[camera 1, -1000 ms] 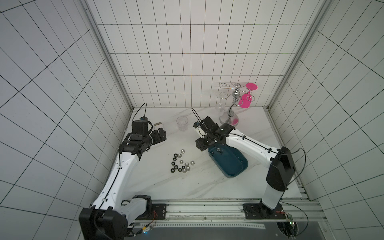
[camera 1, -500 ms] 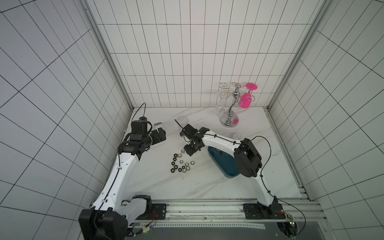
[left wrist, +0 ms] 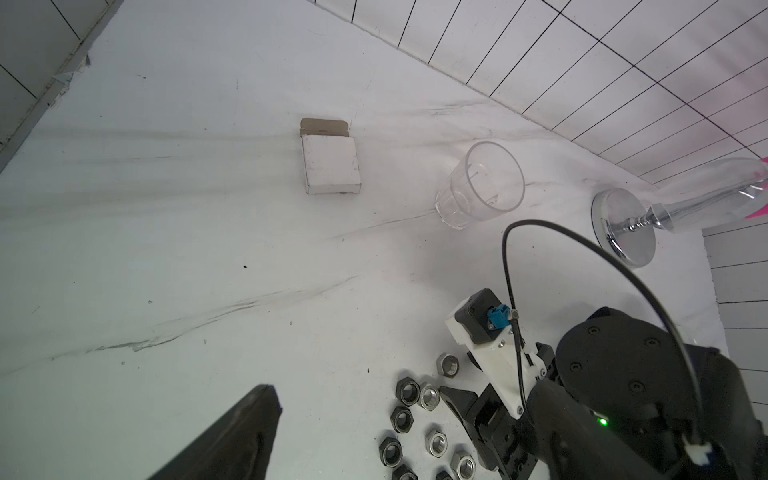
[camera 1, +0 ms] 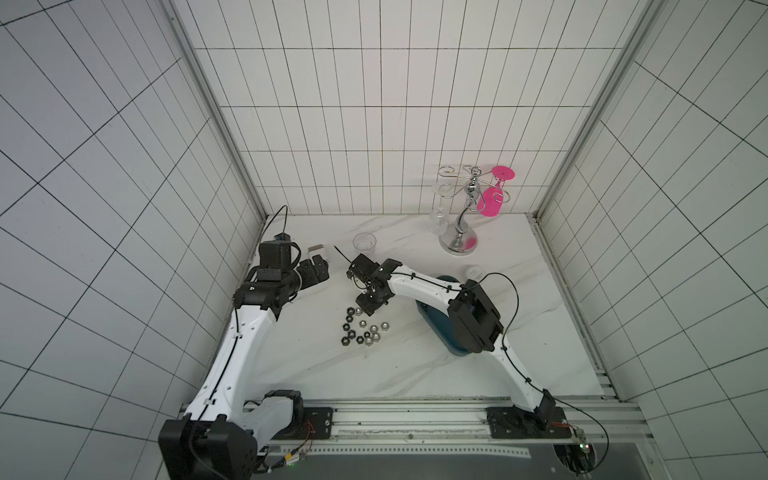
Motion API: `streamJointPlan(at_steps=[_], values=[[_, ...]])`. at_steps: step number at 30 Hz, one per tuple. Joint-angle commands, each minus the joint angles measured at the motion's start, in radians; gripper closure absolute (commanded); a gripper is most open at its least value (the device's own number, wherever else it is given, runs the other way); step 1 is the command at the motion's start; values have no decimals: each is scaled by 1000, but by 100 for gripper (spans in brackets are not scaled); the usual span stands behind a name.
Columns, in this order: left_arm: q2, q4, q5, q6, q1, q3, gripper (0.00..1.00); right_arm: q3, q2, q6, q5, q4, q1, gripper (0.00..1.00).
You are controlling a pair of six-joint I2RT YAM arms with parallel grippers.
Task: Put the nuts on the desktop into the storage box
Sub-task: Pick up the nut from the center of the board.
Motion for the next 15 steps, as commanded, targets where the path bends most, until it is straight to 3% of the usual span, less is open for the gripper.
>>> streamJointPlan(at_steps=[1,6,10,15], values=[[-17,4,3,23,13,8,2,39,58,-1,15,-36,11,42],[-19,-4,5,36,20,10,1,106,97,2,3,-62,13,51],[-23,-8,12,38,31,12,1,119,97,7,3,-64,14,73],[-26,-8,20,36,34,10,1,94,42,28,14,-72,14,79]])
